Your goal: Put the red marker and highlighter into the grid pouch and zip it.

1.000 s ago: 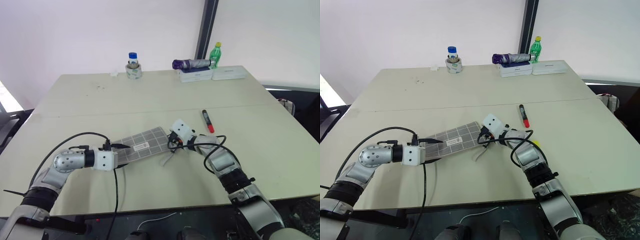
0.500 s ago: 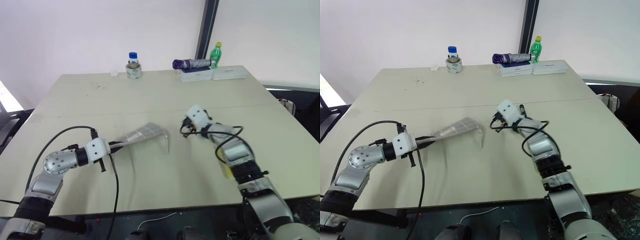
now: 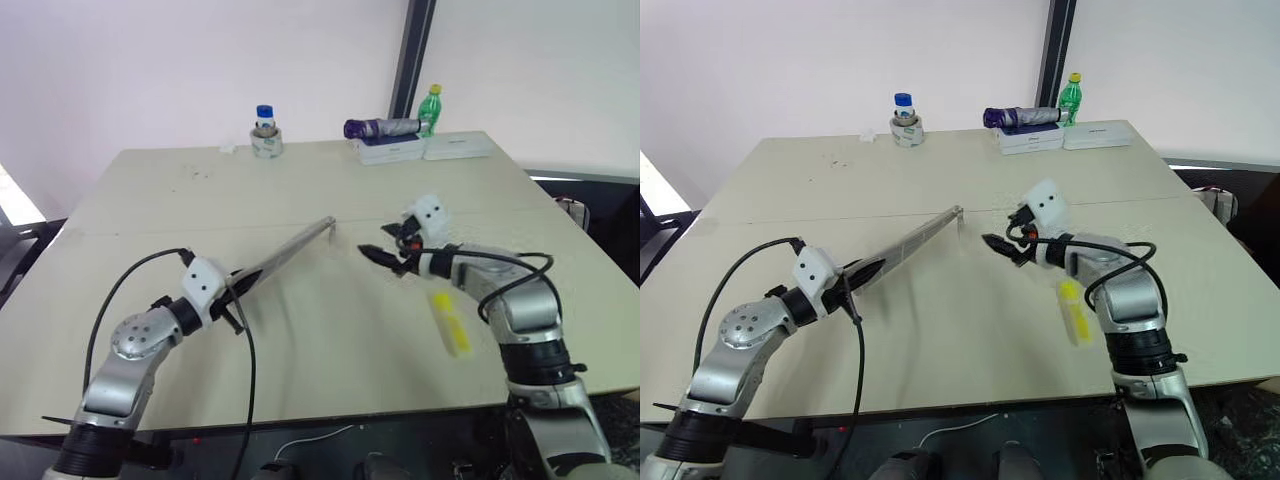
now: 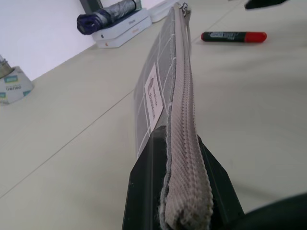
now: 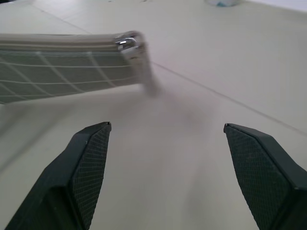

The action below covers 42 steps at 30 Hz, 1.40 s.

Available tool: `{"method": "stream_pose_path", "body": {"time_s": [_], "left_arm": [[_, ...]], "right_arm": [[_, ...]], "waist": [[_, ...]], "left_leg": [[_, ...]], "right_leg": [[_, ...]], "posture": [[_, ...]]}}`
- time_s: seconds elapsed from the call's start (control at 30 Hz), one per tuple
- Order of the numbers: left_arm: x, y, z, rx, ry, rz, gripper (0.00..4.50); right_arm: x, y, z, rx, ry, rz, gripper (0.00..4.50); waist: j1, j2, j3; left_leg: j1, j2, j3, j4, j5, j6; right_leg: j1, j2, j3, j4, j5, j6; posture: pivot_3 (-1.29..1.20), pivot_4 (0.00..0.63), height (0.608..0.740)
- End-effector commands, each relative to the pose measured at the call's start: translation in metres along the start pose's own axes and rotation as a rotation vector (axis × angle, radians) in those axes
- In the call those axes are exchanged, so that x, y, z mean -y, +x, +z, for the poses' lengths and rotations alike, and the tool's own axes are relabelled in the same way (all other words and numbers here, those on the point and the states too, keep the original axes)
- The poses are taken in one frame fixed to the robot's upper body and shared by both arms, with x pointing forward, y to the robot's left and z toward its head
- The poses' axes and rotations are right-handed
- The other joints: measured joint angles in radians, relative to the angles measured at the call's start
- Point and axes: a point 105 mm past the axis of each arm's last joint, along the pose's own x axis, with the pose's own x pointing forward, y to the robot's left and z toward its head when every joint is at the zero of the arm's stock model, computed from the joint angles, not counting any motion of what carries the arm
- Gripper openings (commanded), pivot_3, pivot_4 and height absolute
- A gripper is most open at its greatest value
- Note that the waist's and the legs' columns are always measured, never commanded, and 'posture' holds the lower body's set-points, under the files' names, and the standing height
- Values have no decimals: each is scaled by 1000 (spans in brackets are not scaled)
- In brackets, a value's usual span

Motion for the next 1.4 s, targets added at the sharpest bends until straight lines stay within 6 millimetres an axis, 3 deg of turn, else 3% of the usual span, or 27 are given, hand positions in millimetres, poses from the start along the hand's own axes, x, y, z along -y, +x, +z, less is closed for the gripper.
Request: {"method": "stream_pose_path", "body": {"time_s": [0.03, 0.33, 0.37, 0.4, 0.57, 0.6, 0.83, 1.13, 1.4], "left_arm": [[0, 4, 17, 51, 23, 7, 0], [10, 8, 18, 58, 6, -18, 0], [10, 8, 19, 59, 4, -21, 0], [11, 8, 19, 60, 3, -24, 0], [13, 8, 20, 62, 2, -28, 0], [13, 8, 20, 62, 1, -28, 0], [12, 13, 17, 51, -4, -13, 0], [24, 32, 15, 40, -41, -10, 0], [40, 42, 21, 73, -70, -51, 0]], "right_arm": [[-4, 4, 13, 51, -21, -15, 3897], [-5, 26, 27, 99, 8, -41, 3897], [-6, 28, 27, 102, 9, -39, 3351], [-7, 30, 27, 104, 12, -38, 3083], [-10, 34, 28, 114, 21, -26, 386], [-11, 34, 29, 117, 23, -22, 42], [-24, 32, 30, 107, -31, 27, 42], [-90, 23, 25, 69, -192, 297, 42], [-124, 29, 28, 69, -213, 405, 42]], "waist": [[1, 0, 0], [2, 0, 0], [2, 0, 0], [3, 0, 0], [1, 0, 0], [2, 0, 0], [1, 0, 0], [5, 0, 0], [8, 0, 0]], "left_leg": [[0, 0, 0, 0, 0, 0], [0, 0, 0, 0, 0, 0], [0, 0, 0, 0, 0, 0], [0, 0, 0, 0, 0, 0], [0, 0, 0, 0, 0, 0], [0, 0, 0, 0, 0, 0], [0, 0, 0, 0, 0, 0], [0, 0, 0, 0, 0, 0], [0, 0, 0, 0, 0, 0]], "right_leg": [[0, 0, 0, 0, 0, 0], [0, 0, 0, 0, 0, 0], [0, 0, 0, 0, 0, 0], [0, 0, 0, 0, 0, 0], [0, 0, 0, 0, 0, 0], [0, 0, 0, 0, 0, 0], [0, 0, 0, 0, 0, 0], [0, 0, 0, -1, 0, 0], [1, 0, 0, -1, 0, 0]], "posture": [[0, 150, 740], [0, 150, 740], [0, 150, 740], [0, 150, 740], [0, 150, 740], [0, 150, 740], [0, 150, 740], [0, 150, 740], [0, 150, 740]]}}
